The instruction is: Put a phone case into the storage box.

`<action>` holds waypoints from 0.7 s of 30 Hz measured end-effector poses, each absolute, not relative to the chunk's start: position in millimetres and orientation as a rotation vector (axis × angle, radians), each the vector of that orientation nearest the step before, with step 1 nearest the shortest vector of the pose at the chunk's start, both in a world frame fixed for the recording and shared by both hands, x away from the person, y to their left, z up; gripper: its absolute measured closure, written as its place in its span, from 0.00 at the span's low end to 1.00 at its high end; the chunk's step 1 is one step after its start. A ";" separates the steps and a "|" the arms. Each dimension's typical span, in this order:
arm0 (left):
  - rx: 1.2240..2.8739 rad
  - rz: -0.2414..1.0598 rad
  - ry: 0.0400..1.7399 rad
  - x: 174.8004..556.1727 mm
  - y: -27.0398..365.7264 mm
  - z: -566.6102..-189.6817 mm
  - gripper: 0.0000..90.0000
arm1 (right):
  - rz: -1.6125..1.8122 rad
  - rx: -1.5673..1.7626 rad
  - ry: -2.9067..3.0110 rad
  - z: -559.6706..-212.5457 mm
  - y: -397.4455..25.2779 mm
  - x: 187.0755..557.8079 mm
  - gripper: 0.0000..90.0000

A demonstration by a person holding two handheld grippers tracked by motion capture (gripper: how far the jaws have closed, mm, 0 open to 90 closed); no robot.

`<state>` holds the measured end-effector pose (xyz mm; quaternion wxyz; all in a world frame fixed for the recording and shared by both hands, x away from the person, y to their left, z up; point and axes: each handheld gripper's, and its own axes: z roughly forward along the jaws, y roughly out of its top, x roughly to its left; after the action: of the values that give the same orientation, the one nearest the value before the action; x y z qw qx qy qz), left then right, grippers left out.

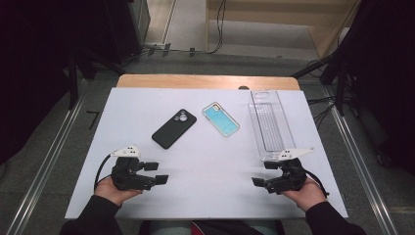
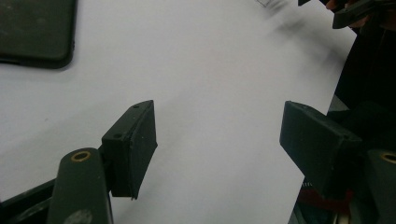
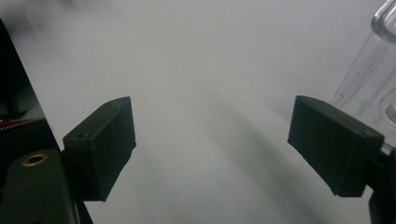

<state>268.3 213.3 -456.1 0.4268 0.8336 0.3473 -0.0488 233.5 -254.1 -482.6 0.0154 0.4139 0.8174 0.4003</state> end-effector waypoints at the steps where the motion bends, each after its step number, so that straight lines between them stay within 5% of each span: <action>1: 2.087 -0.118 0.867 268.2 212.3 -456.0 0.30 | 1.244 1.282 2.547 -482.7 -254.1 232.7 0.15; 21: 2.077 -0.105 0.941 266.8 219.6 -459.2 0.30 | 1.342 1.355 2.552 -481.9 -251.3 241.6 0.15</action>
<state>266.8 219.6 -459.2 0.4162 0.8274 0.3747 -0.0417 241.6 -251.3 -481.9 -0.0224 0.4251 0.8009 0.4212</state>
